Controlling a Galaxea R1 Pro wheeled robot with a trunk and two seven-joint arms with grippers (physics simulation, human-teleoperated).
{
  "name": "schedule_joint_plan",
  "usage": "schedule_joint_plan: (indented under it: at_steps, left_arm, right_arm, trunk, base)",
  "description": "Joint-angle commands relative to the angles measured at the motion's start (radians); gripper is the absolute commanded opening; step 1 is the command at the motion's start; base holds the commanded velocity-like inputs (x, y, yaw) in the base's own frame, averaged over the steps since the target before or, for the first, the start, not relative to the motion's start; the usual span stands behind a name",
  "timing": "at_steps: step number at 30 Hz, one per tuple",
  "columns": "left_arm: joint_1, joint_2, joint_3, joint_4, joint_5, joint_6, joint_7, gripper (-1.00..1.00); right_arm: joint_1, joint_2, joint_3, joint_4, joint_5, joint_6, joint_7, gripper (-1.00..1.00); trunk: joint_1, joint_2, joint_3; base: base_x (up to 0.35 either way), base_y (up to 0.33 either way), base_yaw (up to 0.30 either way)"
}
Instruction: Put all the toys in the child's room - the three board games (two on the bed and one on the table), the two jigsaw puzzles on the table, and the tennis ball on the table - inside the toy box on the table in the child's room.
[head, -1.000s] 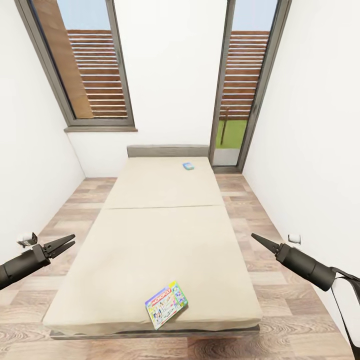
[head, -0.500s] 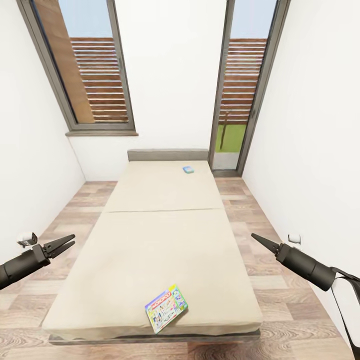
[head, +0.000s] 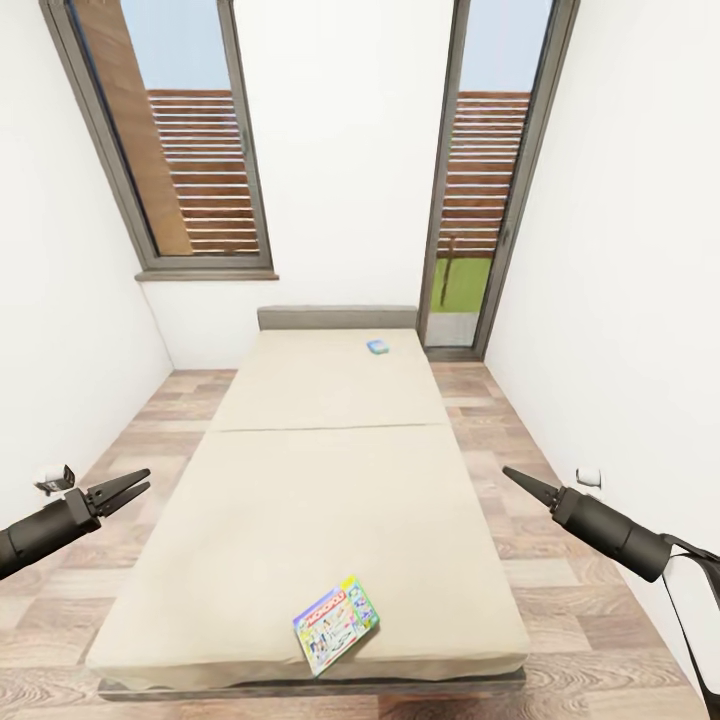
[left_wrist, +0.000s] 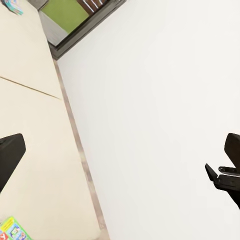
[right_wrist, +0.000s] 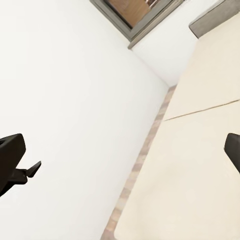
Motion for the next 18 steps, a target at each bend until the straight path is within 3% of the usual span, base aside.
schedule_joint_plan:
  at_steps: [1, 18]
  left_arm:
    - [-0.001, 0.0, 0.001, 0.0, -0.001, 0.011, -0.004, 1.0]
    - [-0.001, 0.0, 0.001, 0.0, -0.001, 0.011, -0.004, 1.0]
  right_arm:
    - [-0.001, 0.0, -0.001, 0.0, -0.001, 0.005, 0.002, 1.0]
    - [0.0, 0.0, 0.007, 0.0, -0.001, 0.005, 0.002, 1.0]
  trunk:
    - [0.001, -0.002, 0.0]
    - [0.001, -0.002, 0.028]
  base:
    - [0.0, 0.02, 0.0]
    - [0.0, 0.008, 0.032]
